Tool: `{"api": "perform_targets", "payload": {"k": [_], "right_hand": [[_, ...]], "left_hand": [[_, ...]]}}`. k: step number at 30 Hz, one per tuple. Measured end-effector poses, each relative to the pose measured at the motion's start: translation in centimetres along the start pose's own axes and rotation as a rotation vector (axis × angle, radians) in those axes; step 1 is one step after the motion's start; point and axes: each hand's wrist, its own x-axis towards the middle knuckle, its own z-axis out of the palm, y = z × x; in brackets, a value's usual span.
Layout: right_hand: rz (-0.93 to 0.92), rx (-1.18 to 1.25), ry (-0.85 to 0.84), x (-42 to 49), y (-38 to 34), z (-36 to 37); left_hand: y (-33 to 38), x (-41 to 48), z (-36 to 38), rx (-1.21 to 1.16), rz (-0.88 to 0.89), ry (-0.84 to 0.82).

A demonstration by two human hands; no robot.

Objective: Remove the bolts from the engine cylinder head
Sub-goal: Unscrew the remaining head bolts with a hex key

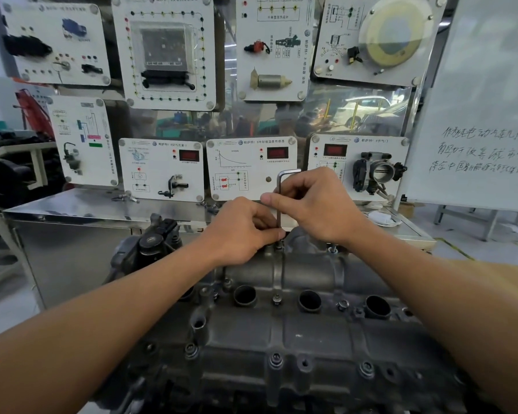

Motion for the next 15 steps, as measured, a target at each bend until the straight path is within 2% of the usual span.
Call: {"api": "perform_targets", "payload": {"k": [5, 10, 15], "right_hand": [[-0.035, 0.126, 0.071, -1.3, 1.5, 0.6], [-0.065, 0.030, 0.003, -1.3, 1.5, 0.0], [-0.113, -0.031, -0.017, -1.3, 1.8, 0.0]], "left_hand": [[0.0, 0.0, 0.5, 0.011, 0.016, 0.041], [0.9, -0.3, 0.3, -0.153, 0.093, 0.002], [0.7, -0.4, 0.2, -0.174, 0.089, -0.009]]}}
